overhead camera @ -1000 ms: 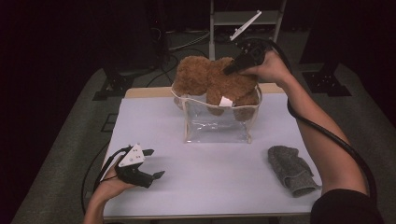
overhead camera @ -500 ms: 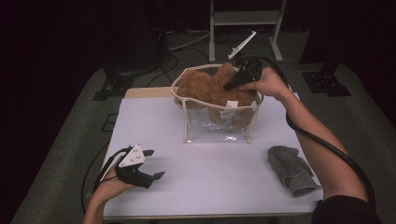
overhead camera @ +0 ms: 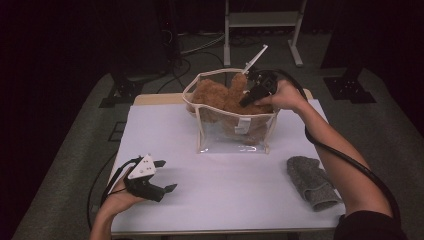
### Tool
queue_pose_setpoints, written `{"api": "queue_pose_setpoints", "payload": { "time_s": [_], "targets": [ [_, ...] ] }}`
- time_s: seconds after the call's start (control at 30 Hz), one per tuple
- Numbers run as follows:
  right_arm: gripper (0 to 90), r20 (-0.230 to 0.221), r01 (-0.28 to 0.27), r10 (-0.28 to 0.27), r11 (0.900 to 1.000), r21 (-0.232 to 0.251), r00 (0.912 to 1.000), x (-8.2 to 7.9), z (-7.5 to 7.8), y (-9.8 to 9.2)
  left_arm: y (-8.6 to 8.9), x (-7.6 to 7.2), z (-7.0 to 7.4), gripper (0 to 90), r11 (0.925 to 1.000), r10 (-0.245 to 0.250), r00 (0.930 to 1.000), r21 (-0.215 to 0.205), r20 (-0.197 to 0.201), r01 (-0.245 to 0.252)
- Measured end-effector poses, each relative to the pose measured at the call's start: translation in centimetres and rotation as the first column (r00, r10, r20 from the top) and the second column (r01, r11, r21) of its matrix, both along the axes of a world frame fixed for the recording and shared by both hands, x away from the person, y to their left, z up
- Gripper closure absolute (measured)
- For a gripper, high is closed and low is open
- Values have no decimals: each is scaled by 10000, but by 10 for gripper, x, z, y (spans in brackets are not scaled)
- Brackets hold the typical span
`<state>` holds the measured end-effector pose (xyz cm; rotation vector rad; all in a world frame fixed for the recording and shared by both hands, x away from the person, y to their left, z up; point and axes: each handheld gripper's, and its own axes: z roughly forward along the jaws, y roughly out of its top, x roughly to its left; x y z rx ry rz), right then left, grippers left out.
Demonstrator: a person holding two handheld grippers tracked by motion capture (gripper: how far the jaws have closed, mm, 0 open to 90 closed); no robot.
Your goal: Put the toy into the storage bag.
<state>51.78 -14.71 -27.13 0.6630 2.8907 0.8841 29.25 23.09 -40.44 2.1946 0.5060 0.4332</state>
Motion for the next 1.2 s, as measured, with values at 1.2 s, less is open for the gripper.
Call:
{"api": "queue_pose_setpoints", "payload": {
  "time_s": [1.2],
  "targets": [
    [623,526,7,10,9995,-321,9986,-3,5,12,0,-1,1,146,10000,-10,10000,50,64,10]
  ]
}}
